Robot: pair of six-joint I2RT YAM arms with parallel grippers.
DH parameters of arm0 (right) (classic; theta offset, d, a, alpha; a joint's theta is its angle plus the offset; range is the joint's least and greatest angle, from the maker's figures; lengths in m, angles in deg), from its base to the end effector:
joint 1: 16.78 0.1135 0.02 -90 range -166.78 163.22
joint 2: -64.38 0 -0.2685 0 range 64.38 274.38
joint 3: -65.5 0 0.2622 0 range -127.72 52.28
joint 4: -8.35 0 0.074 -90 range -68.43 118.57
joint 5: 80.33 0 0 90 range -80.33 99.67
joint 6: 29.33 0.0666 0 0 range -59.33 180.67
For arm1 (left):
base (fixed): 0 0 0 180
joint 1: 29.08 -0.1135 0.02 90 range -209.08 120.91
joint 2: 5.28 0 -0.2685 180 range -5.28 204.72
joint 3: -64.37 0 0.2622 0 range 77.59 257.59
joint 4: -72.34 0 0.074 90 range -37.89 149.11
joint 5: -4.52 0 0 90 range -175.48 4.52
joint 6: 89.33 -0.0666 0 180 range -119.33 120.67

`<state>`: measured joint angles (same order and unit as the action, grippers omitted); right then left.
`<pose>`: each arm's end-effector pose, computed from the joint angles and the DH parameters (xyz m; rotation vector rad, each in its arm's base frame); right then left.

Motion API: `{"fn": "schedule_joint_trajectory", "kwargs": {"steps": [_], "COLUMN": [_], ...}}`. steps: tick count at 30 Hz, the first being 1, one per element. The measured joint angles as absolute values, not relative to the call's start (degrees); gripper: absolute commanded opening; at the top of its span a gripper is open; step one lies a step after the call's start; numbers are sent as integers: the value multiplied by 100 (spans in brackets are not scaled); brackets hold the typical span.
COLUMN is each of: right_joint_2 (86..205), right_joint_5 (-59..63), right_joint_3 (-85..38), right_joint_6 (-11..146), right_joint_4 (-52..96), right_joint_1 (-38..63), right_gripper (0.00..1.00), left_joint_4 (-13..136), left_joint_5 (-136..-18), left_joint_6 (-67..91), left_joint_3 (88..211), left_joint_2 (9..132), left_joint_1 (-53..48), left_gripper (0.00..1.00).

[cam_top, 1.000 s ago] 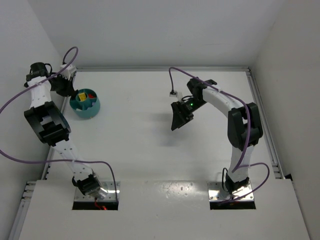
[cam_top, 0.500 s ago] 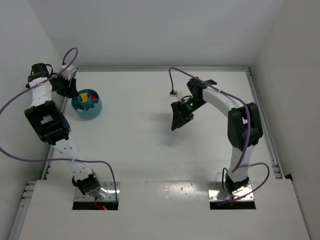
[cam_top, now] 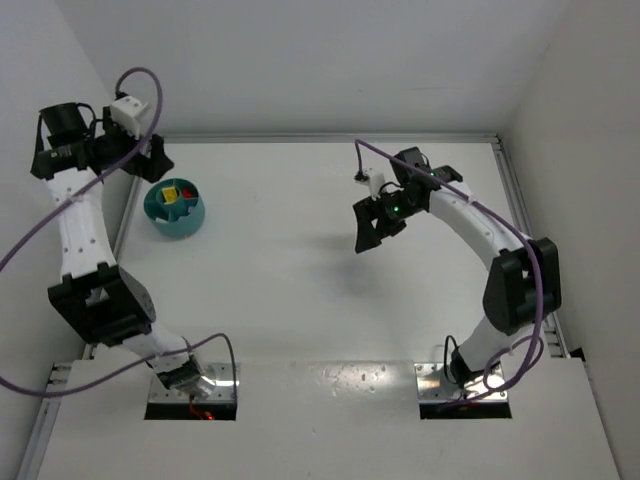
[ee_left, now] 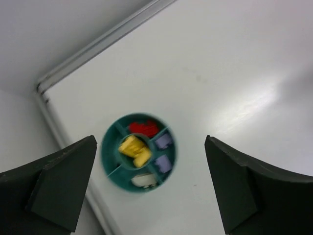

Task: Sort the legos into containers by color

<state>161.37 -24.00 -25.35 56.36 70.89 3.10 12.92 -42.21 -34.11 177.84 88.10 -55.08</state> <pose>0.3264 0.1573 0.2314 -0.7220 2.6295 0.8856 0.3587 0.1242 0.3940 0.5332 1.9865 -0.2075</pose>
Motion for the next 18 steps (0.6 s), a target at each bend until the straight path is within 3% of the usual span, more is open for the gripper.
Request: {"fn": "schedule_joint_trajectory", "kwargs": {"steps": [7,11,18], "right_joint_2": [15326,14933,14474], "right_joint_5": [-982,-361,-101], "right_joint_3": [-1702,-1086,-297], "right_joint_6": [5920,5976,5959], "right_joint_4": [6508,6276,6161], "right_joint_1": [-180,-552,-919], "right_gripper": [81,83,84], "left_joint_4": [1880,2417,2990], "left_joint_5": [-4215,-4746,-5441], "left_joint_6": [-2480,-1693,-1125], "left_joint_3": [15487,14215,13402], "left_joint_2": [7149,7007,6940], "left_joint_1": [-3471,-2601,-1806], "left_gripper": [100,100,100]}}
